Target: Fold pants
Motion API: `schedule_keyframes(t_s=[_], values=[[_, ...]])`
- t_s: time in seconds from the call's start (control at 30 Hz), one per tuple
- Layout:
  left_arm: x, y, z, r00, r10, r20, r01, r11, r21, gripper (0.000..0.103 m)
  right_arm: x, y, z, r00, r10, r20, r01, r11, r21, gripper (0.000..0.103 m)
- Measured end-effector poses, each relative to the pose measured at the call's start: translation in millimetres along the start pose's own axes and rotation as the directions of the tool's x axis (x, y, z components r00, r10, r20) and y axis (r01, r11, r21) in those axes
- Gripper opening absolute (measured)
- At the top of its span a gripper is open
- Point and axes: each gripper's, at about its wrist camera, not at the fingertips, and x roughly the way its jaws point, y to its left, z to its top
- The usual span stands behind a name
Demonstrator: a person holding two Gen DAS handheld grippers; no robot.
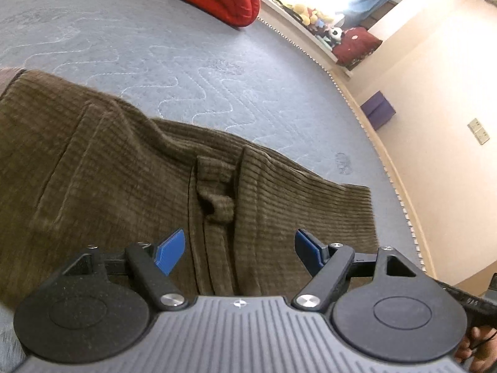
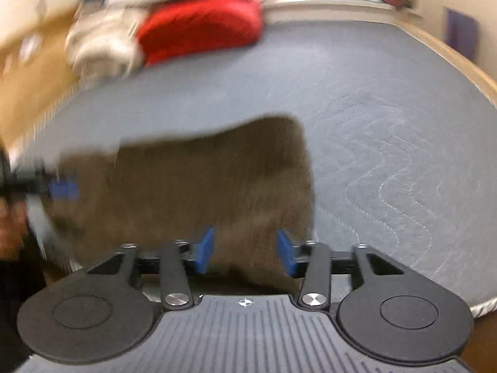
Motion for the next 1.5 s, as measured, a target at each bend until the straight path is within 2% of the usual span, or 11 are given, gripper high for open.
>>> schedule_keyframes(t_s=[0.27,0.33,0.4,0.53,0.63,0.7,0.77,0.97,1.07,1.27,1.5], values=[[68,-17,11,0.994,0.109,-0.011,-0.108,0.991,0.075,0.077,82,-14,-6,0.978,-0.098,-0.182,0.128,0.979,0.16,0.067],[75,-34,17,0.989,0.137,-0.045,-0.127,0.974,0.187,0.033,92,-16,-8,0.973,-0.102,-0.207,0.142,0.972,0.189,0.067],[63,-44,32,0.996,0.078,-0.031,-0.069,0.974,0.218,0.02,95,-12,-6,0.971,-0.108,-0.215,0.149,0.971,0.186,0.067],[33,-63,59,0.996,-0.009,0.088,-0.015,0.963,0.27,0.02,94,-10,-7,0.97,-0.095,-0.223,0.139,0.972,0.191,0.067],[57,-41,70,0.989,0.146,0.032,-0.149,0.965,0.217,0.033,97,-8,-9,0.969,-0.089,-0.231,0.136,0.971,0.199,0.068],[65,-26,73,0.962,0.271,-0.014,-0.264,0.947,0.182,0.034,99,-5,-10,0.967,-0.098,-0.237,0.145,0.97,0.195,0.068],[44,-30,67,0.956,0.285,0.071,-0.293,0.936,0.194,0.035,97,-5,-12,0.964,-0.109,-0.244,0.159,0.968,0.196,0.068],[16,-64,2,0.989,0.146,-0.007,-0.135,0.929,0.345,0.04,97,-11,-20,0.966,-0.101,-0.239,0.162,0.954,0.251,0.068],[40,-55,-44,0.96,0.253,-0.119,-0.17,0.866,0.47,0.042,96,-10,-22,0.968,-0.101,-0.23,0.163,0.949,0.27,0.066],[15,-58,-43,0.985,0.174,0.006,-0.158,0.881,0.446,0.054,93,4,-25,0.972,-0.133,-0.192,0.176,0.958,0.225,0.055],[9,-54,-40,0.994,0.112,0.004,-0.104,0.911,0.4,0.055,82,6,-28,0.98,-0.148,-0.135,0.176,0.959,0.223,0.034]])
